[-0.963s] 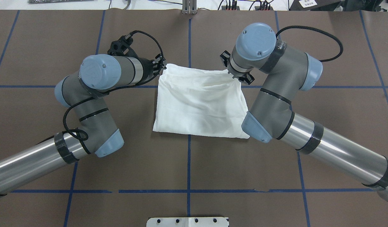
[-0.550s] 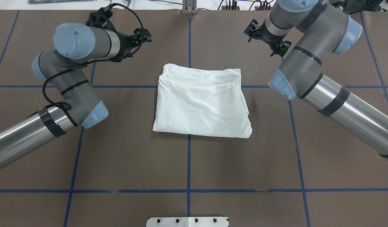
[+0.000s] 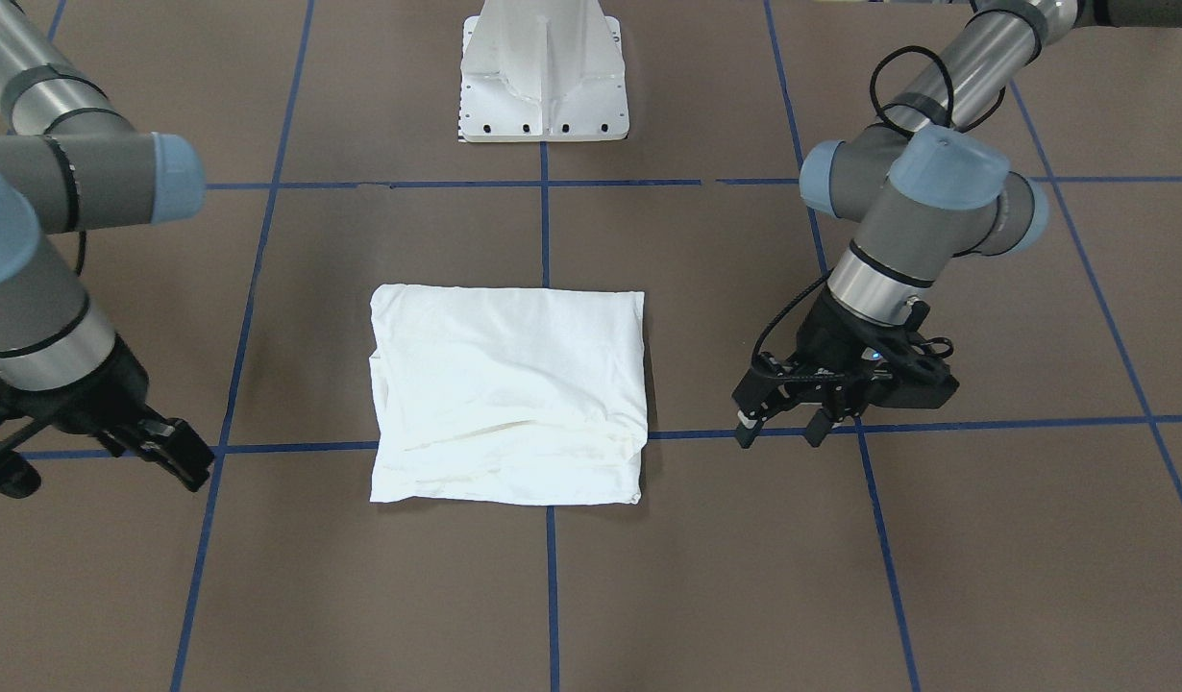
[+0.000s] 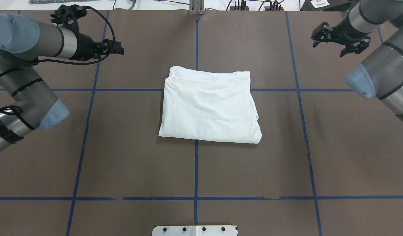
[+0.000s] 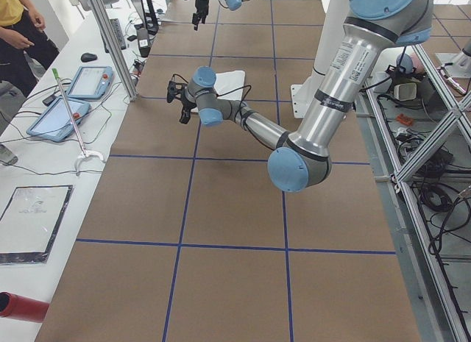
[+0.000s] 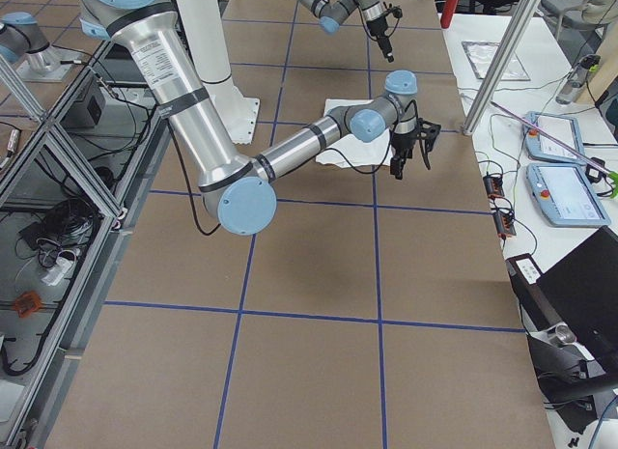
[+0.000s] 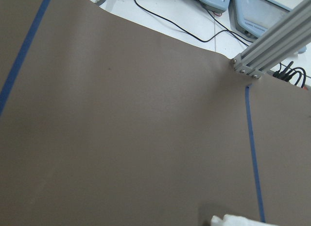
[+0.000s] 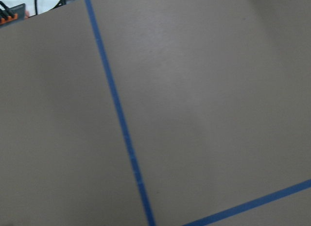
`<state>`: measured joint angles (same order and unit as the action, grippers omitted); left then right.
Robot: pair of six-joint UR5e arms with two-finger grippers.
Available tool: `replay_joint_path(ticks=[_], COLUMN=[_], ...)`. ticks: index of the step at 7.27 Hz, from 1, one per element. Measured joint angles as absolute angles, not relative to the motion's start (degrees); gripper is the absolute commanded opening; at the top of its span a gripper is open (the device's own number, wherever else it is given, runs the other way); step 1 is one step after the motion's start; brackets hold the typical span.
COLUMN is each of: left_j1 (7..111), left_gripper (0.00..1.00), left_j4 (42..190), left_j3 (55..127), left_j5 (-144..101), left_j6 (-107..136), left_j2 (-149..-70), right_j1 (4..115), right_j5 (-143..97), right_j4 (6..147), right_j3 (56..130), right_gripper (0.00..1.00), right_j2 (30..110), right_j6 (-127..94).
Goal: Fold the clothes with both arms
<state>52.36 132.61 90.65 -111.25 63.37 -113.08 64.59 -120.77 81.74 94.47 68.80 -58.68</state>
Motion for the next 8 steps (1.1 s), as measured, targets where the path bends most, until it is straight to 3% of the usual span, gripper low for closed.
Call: replay_joint_path(ticks=[4,8], left_j1=[67.07,70.66], left_gripper=[1.0,1.0], left_j4=[132.56,132.51], left_j3=[97.75,101.0], left_j5=[-126.91,-131.44], left_j6=[41.07,36.79], left_j2=[-98.11,-93.62], right_j1=[77.31,81.71], right_j5=[-128.77,-130.3], right_j4=[81.86,81.83], right_j3=[97.31,98.32], right_gripper=[1.0,1.0], right_j2=[79.34,82.78], right_j6=[-31.9,-25.93])
